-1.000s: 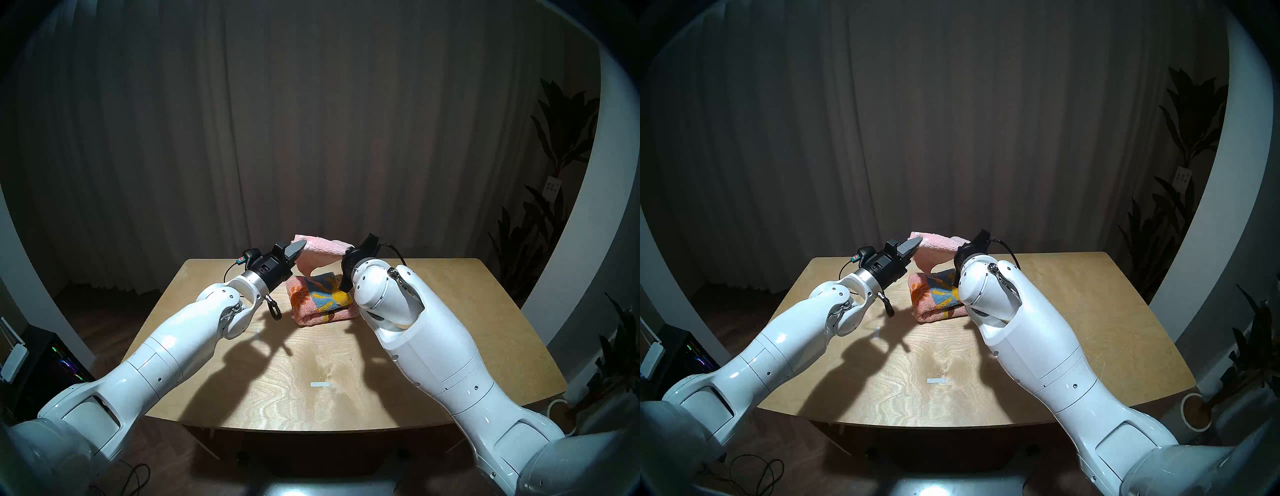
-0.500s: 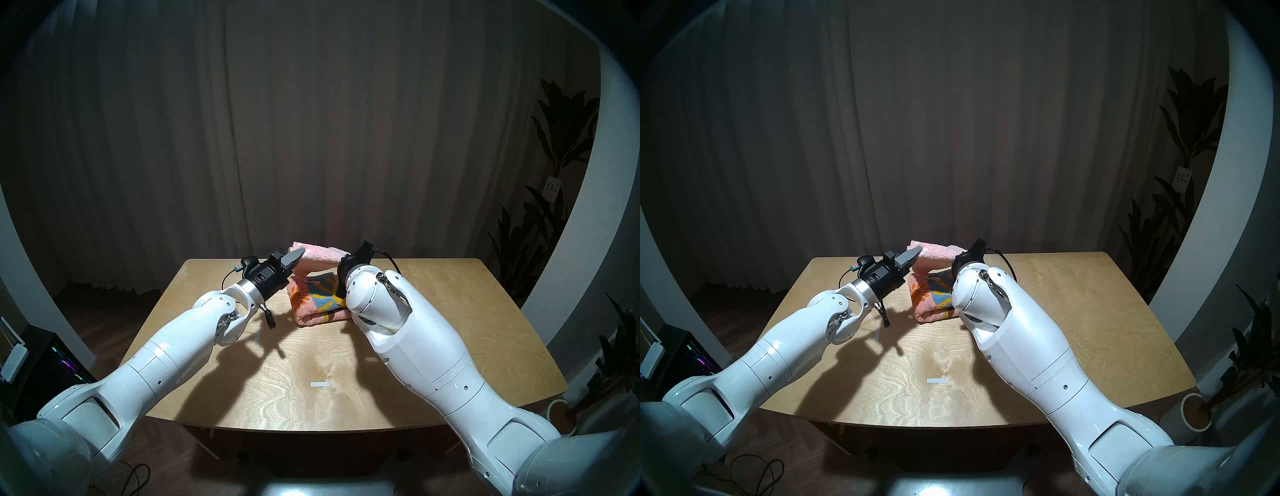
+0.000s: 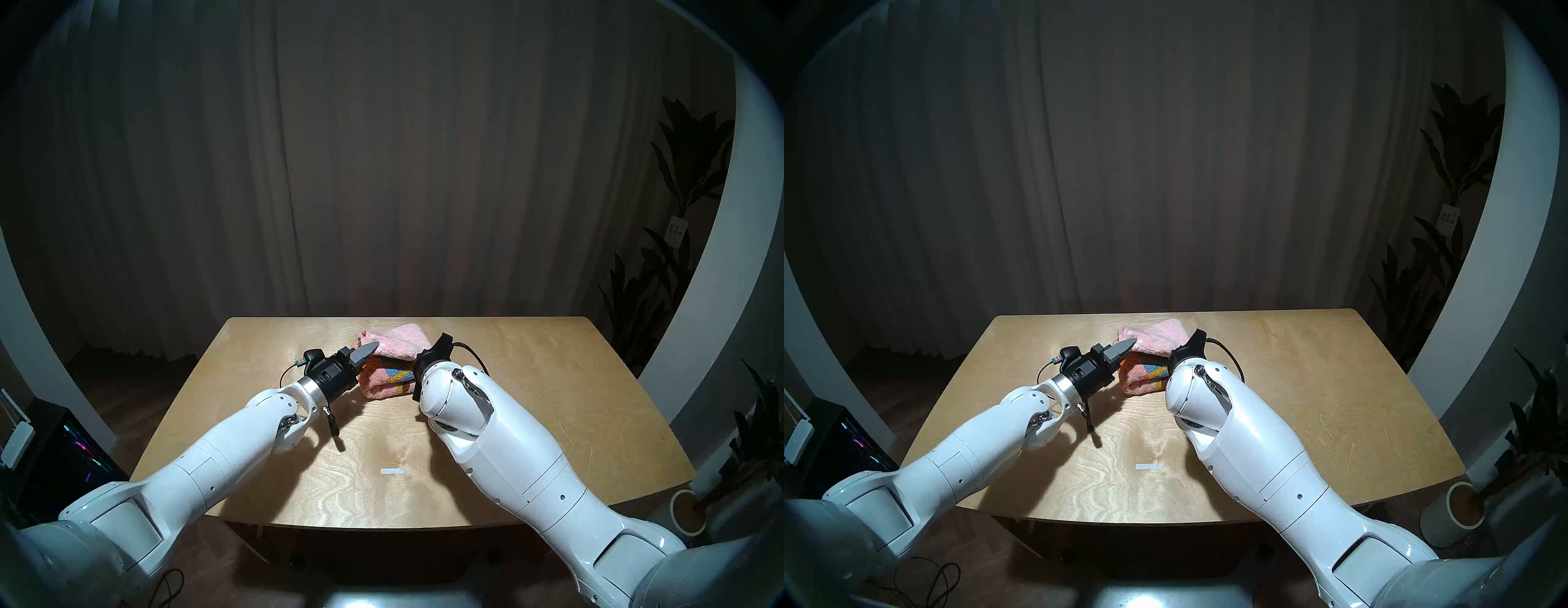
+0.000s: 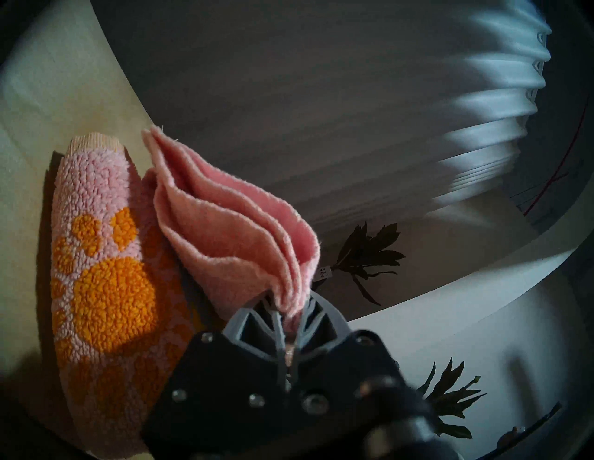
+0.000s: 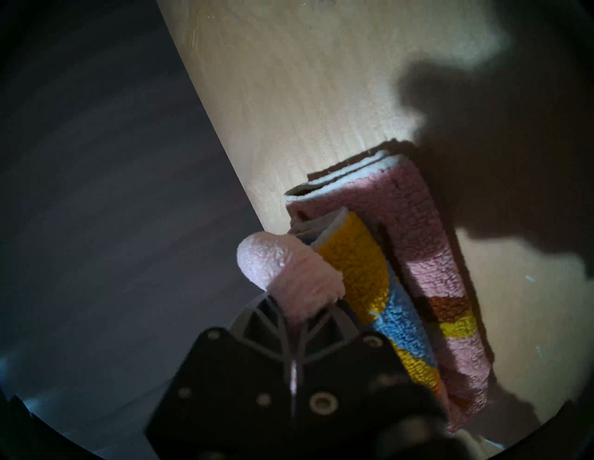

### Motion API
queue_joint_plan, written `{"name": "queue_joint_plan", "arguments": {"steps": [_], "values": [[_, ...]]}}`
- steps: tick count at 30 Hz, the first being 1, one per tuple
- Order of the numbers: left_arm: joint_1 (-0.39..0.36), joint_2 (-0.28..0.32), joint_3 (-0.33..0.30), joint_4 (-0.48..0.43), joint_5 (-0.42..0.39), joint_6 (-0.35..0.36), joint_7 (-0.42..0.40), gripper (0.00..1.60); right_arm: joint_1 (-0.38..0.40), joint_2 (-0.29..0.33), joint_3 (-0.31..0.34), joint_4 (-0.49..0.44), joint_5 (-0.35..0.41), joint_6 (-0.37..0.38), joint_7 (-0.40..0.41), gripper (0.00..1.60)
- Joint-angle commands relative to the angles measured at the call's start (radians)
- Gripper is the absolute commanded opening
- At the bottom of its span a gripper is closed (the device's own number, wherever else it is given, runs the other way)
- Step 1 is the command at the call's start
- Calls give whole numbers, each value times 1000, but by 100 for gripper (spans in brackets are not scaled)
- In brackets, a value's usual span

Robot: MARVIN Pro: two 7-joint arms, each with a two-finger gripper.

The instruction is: Fold each towel twice and stack them on table

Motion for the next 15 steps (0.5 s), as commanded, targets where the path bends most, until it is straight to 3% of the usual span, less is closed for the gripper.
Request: {"name": "queue_joint_plan", "arguments": {"steps": [1,8,15], "values": [[36,22,-18,-92,-23,-13,-15,0,-4,19,-9,-30,-9,-4,-11,0],[98,50,-22,-183,-50,-38,43,0,0,25,-19,-16,-23,-12,-16,0],[114,48,-29,-193,-61,-86,115,0,8,17,-26,1,-31,-13,-7,0]]}}
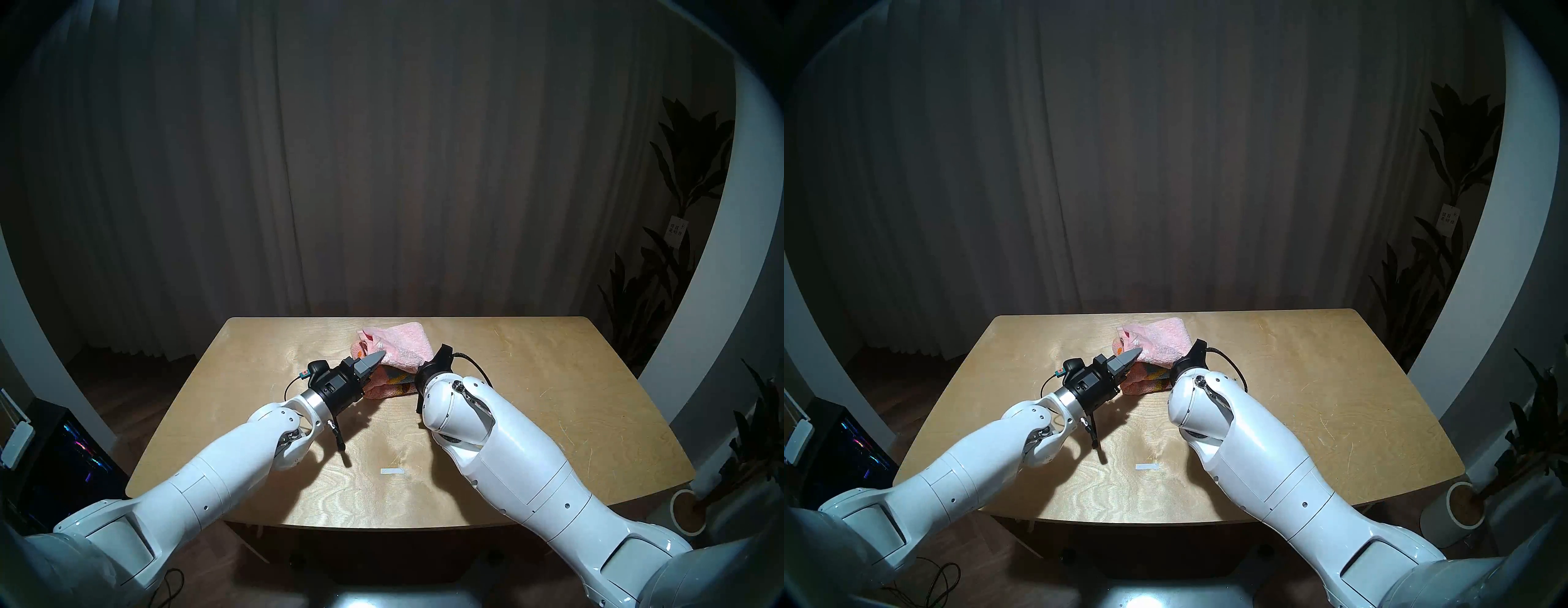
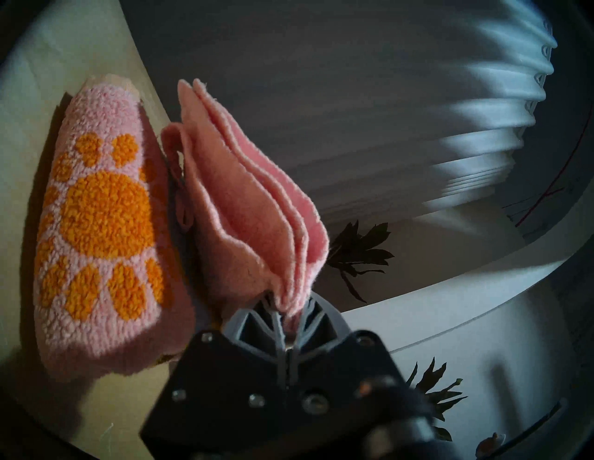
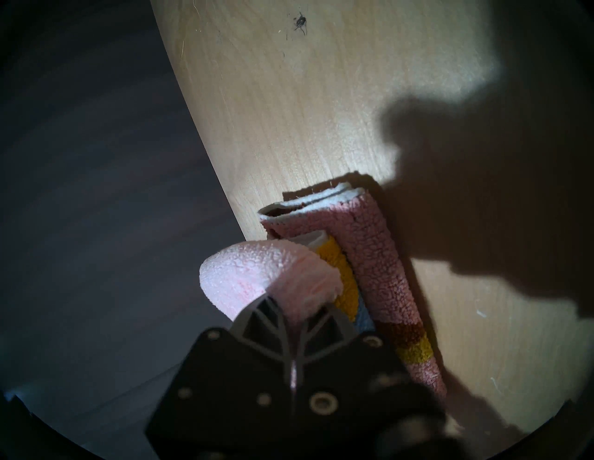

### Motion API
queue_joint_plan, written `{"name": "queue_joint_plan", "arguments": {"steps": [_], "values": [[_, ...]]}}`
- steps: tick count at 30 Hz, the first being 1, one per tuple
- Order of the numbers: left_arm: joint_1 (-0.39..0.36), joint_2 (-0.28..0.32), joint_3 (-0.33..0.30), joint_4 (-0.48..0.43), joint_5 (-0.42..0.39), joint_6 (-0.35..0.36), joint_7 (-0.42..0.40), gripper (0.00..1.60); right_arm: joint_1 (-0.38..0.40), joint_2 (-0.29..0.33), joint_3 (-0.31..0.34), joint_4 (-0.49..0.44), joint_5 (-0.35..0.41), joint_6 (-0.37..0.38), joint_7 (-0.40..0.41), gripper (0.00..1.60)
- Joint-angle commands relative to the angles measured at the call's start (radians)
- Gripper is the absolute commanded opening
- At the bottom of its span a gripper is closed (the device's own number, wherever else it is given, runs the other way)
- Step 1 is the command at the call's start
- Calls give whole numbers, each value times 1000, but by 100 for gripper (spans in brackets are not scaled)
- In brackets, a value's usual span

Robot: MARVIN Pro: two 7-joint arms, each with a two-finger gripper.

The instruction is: Fold each towel twice and stack them on table

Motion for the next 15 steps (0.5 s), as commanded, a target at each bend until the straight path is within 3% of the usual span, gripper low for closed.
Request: {"name": "queue_joint_plan", "arguments": {"steps": [1,5,7,9,11,12,15], "values": [[5,4,-19,-35,-8,-44,41,0,17,-14,0,4,-9,-1,17,0],[-1,4,-17,-28,-8,-51,71,6,20,-15,-10,8,-15,-2,19,0],[-1,6,-15,-28,-5,-53,77,21,23,-12,-18,11,-21,-4,16,0],[2,9,-14,-30,-3,-54,72,51,25,-10,-22,12,-22,-3,12,0],[9,15,-15,-43,-3,-62,76,99,26,-10,-24,13,-24,-5,13,0],[11,18,-15,-50,-5,-63,78,146,27,-9,-27,13,-26,-6,11,0],[20,25,-18,-70,-12,-72,90,160,28,-7,-37,15,-35,-15,9,0]]}}
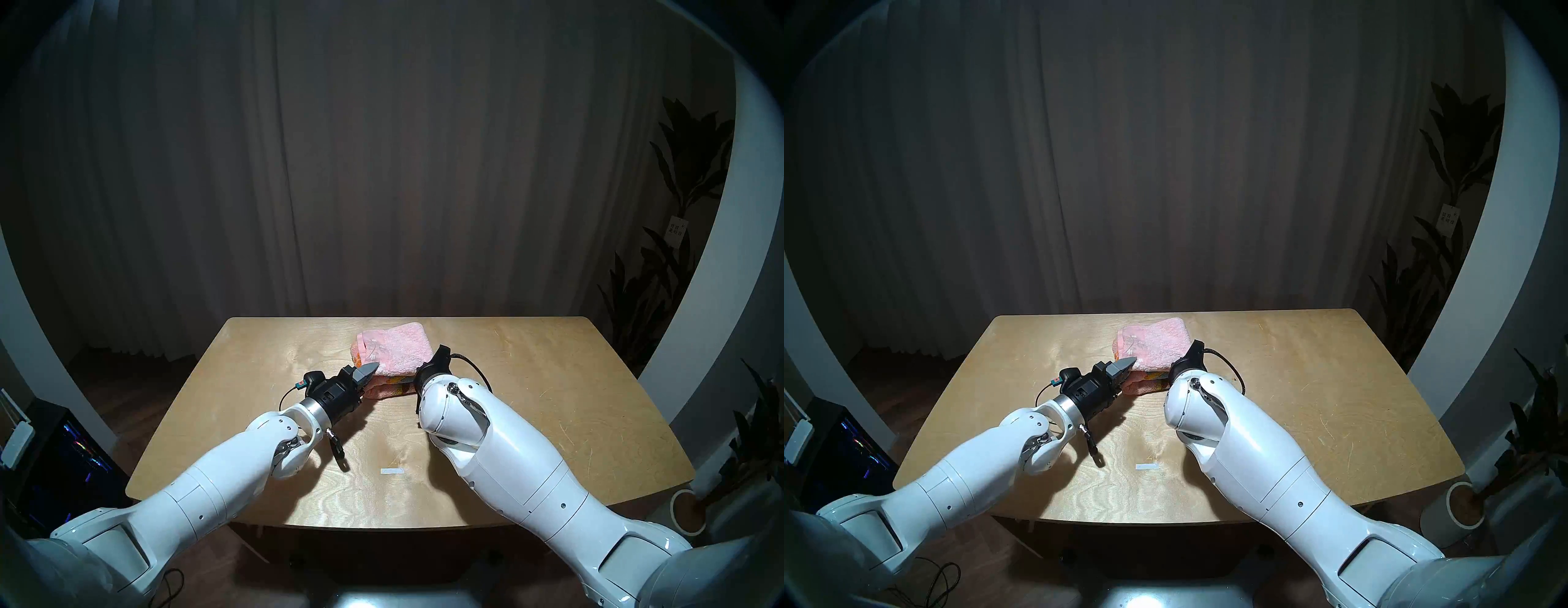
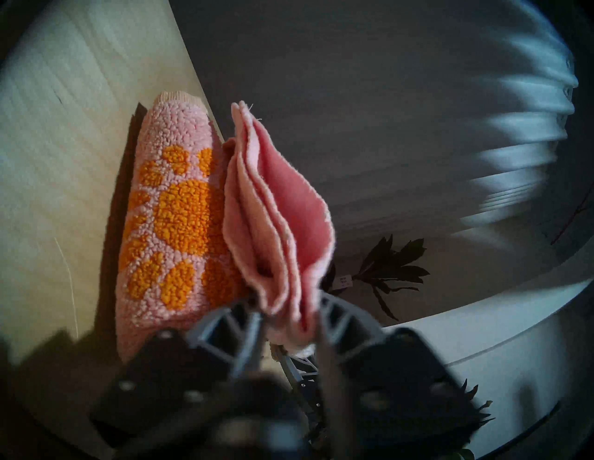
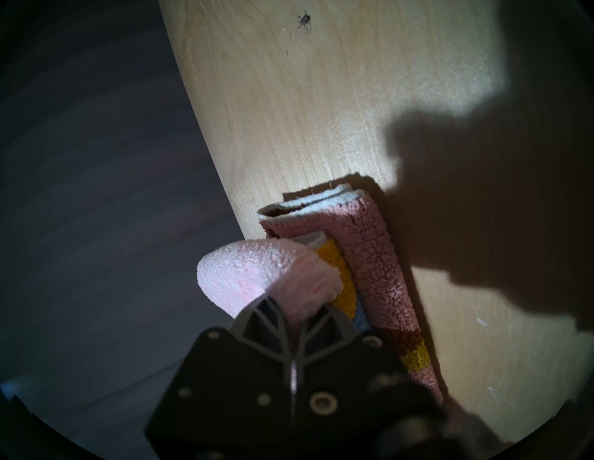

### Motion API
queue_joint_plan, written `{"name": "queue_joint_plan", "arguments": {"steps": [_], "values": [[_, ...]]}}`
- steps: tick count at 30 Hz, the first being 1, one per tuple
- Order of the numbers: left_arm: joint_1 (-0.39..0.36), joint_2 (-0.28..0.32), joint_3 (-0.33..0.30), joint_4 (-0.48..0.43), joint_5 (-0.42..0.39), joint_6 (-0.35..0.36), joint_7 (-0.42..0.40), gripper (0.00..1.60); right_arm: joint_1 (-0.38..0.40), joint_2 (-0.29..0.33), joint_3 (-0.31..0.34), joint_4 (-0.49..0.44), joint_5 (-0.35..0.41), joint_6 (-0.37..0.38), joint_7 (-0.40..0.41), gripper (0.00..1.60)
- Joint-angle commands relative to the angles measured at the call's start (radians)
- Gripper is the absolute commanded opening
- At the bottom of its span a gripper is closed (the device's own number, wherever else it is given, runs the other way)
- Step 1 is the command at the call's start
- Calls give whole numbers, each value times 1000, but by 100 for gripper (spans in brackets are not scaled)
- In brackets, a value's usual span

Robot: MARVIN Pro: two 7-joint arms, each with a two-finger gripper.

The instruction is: Fold each towel twice and stack them on table

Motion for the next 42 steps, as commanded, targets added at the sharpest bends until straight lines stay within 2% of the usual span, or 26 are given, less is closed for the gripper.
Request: {"name": "queue_joint_plan", "arguments": {"steps": [1,3,8,9,10,11,12,13,22,30,37,42], "values": [[5,13,-14,-49,-1,-22,3,160,15,-1,-10,-3,-14,-7,0,0],[11,21,-10,-72,-2,-31,38,160,17,0,-16,-3,-20,-15,-5,0],[27,37,-12,-109,2,-49,48,160,12,5,-22,-14,-20,-18,-7,0],[29,41,-14,-117,1,-52,53,160,11,7,-23,-18,-20,-20,-8,61],[33,46,-16,-129,1,-60,63,160,12,13,-26,-25,-19,-20,-17,77],[37,50,-20,-144,-5,-67,79,160,10,14,-26,-31,-20,-22,-17,124],[42,56,-25,-159,-6,-77,87,160,10,22,-30,-40,-20,-19,-24,150],[46,62,-27,-173,-4,-85,97,160,9,25,-31,-47,-22,-23,-25,160],[94,107,-60,-274,-30,-140,163,160,-18,68,-35,-129,-23,-56,-75,160],[139,156,-89,-336,-37,-196,181,160,-84,125,-26,-244,-25,-118,-119,160],[177,230,-122,-408,4,-264,154,160,-108,163,18,-313,-38,-178,-119,160],[182,292,-141,-425,80,-318,141,160,-102,236,68,-385,-75,-204,-103,160]]}}
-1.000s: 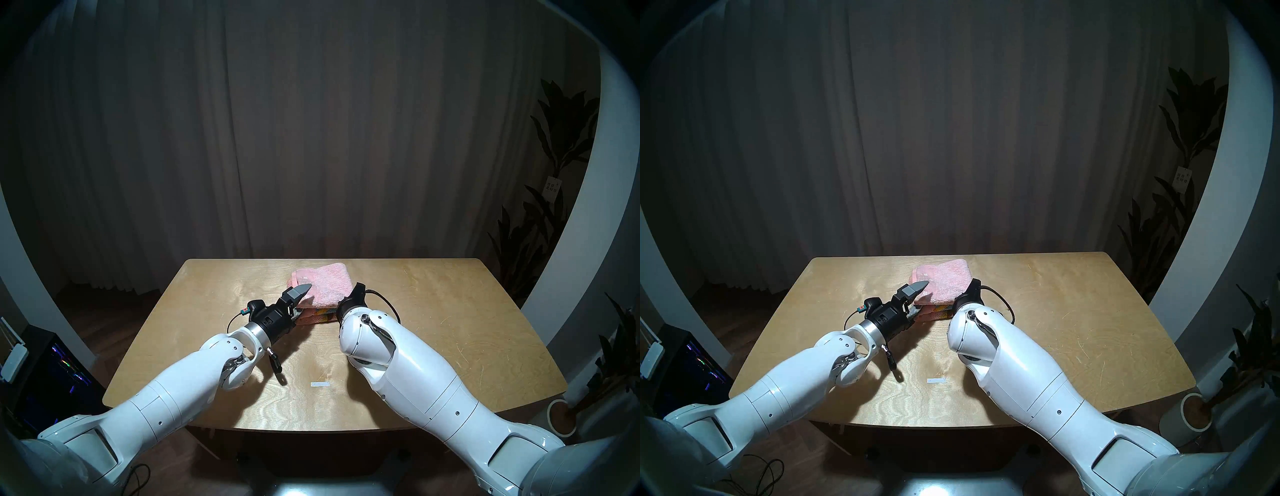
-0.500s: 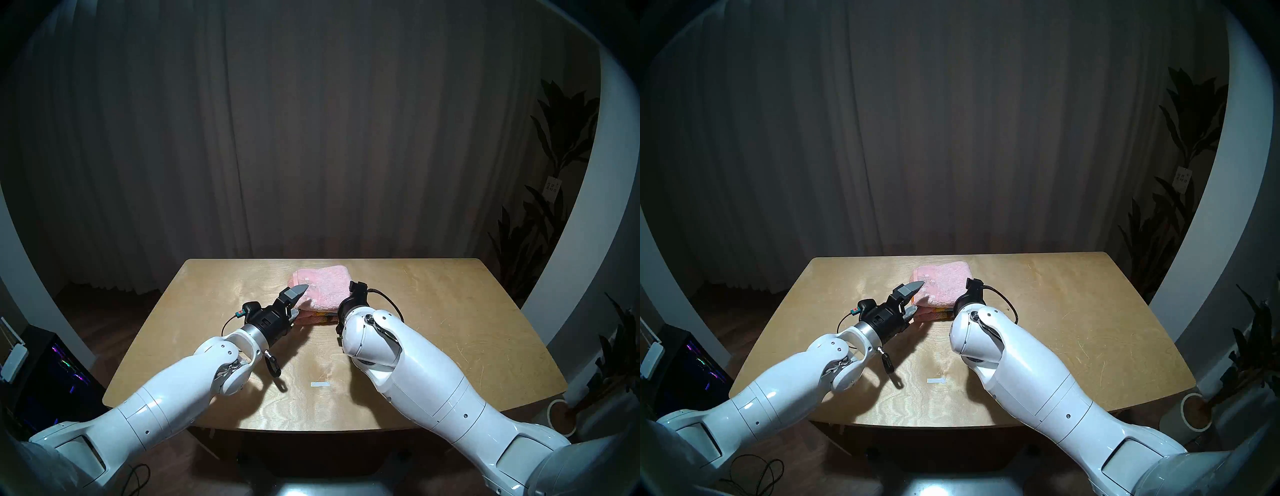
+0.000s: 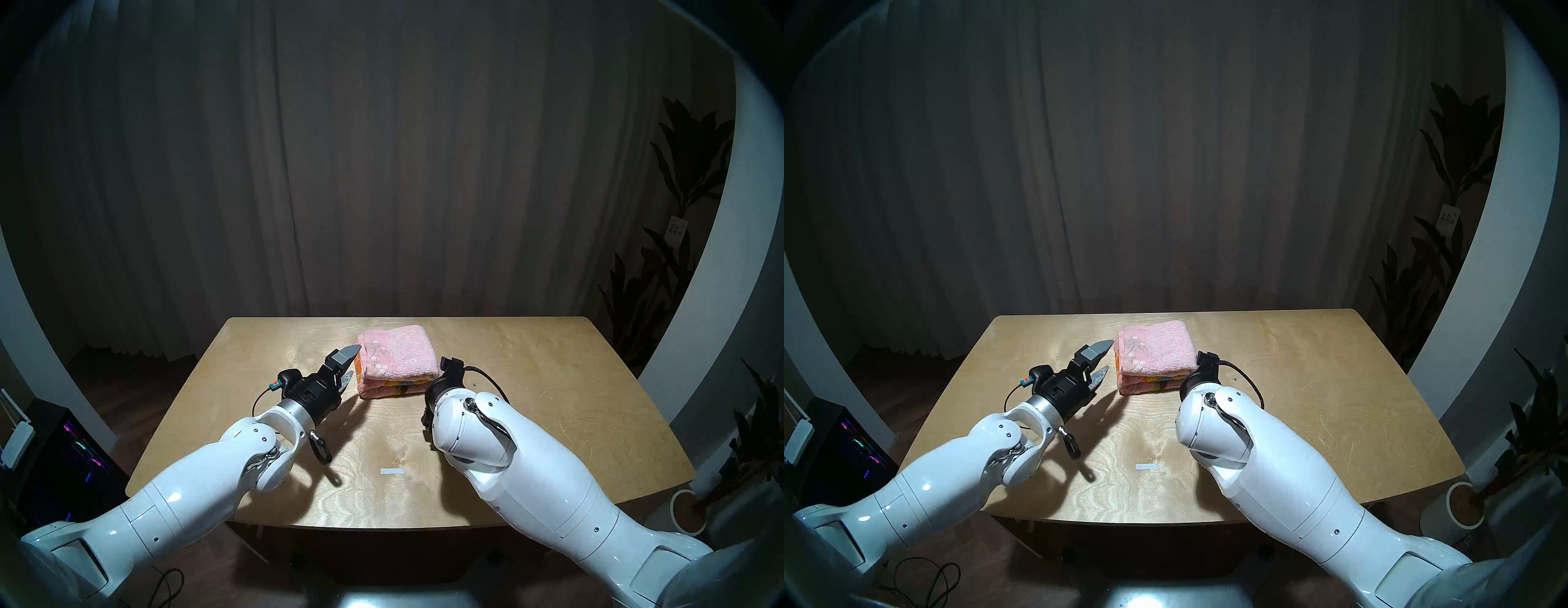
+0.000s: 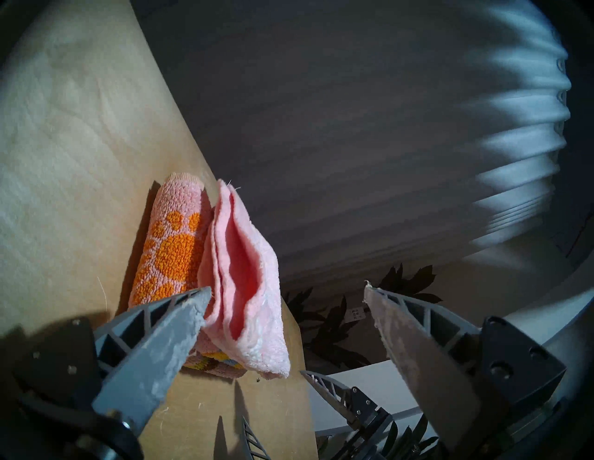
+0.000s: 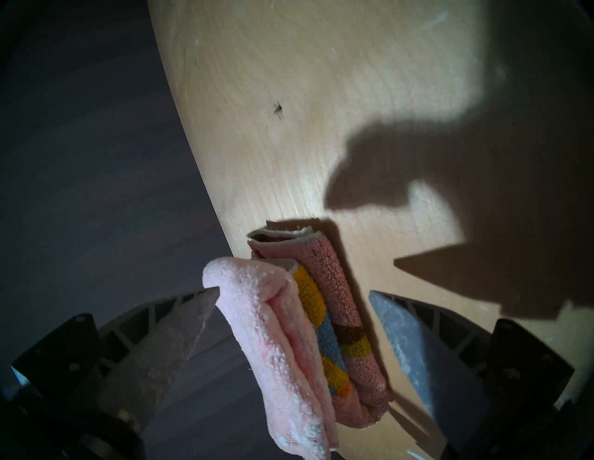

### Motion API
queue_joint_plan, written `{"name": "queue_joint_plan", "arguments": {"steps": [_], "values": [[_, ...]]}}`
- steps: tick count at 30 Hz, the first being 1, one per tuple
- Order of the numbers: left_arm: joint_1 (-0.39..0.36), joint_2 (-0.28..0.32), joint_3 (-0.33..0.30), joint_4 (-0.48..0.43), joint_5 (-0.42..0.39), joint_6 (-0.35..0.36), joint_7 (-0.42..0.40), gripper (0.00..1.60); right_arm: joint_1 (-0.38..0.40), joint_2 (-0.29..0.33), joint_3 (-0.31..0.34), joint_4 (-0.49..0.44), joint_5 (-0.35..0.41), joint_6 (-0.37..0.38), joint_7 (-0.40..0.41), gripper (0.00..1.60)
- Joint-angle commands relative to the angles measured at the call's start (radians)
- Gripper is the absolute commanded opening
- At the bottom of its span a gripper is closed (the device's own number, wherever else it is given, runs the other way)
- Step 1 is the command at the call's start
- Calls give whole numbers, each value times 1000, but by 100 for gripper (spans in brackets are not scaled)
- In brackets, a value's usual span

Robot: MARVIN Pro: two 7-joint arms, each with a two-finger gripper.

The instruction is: Fold each towel twice and stack them on table

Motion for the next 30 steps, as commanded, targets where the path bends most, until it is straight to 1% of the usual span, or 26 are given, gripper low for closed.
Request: {"name": "queue_joint_plan", "arguments": {"steps": [1,2,3,4,5,7,8,10,11,12,13,14,15,16,18,19,20,23,24,25,26,27,29,30], "values": [[4,101,-43,-52,86,-71,-37,160,3,103,70,-122,-46,-33,31,160],[1,113,-45,-51,104,-78,-36,160,9,117,78,-124,-57,-28,37,160],[1,113,-45,-51,104,-78,-36,160,9,117,78,-124,-57,-28,37,160],[6,132,-57,-59,123,-96,-40,160,4,131,105,-143,-89,-21,42,160],[6,142,-59,-60,138,-104,-39,160,4,150,113,-150,-95,-15,44,160],[9,153,-63,-61,158,-117,-40,160,10,185,122,-145,-126,7,47,160],[9,153,-63,-61,158,-117,-40,160,10,185,122,-145,-126,7,47,160],[10,164,-62,-59,184,-125,-37,160,19,212,138,-124,-171,50,53,160],[10,164,-62,-59,184,-125,-37,160,19,212,138,-124,-171,50,53,160],[11,169,-59,-60,201,-133,-34,160,24,243,145,-112,-200,83,53,160],[11,172,-57,-59,211,-136,-33,160,25,238,154,-101,-215,98,57,160],[10,175,-55,-57,222,-139,-31,160,29,258,152,-94,-227,113,58,160],[10,175,-55,-57,222,-139,-31,160,29,258,152,-94,-227,113,58,160],[8,180,-53,-54,241,-147,-24,160,35,272,156,-78,-258,142,60,160],[4,187,-50,-45,266,-153,-17,160,42,325,145,-70,-278,195,64,160],[3,190,-48,-42,278,-157,-13,160,46,298,150,-56,-297,184,66,160],[1,192,-46,-37,288,-159,-6,160,51,329,140,-55,-308,221,68,160],[-4,201,-42,-27,327,-169,6,160,64,370,120,-40,-348,281,78,160],[-6,202,-41,-23,337,-172,12,160,67,376,115,-34,-361,293,80,160],[-8,205,-39,-20,353,-176,19,160,72,399,106,-31,-374,323,83,160],[-10,208,-36,-15,370,-181,28,160,77,380,105,-21,-391,310,87,160],[-12,208,-34,-11,385,-184,38,160,81,419,93,-20,-399,355,88,160],[-13,210,-32,-6,399,-188,46,160,86,420,89,-13,-409,362,91,160],[-16,211,-29,-2,416,-192,55,160,92,447,80,-12,-418,393,95,160]]}}
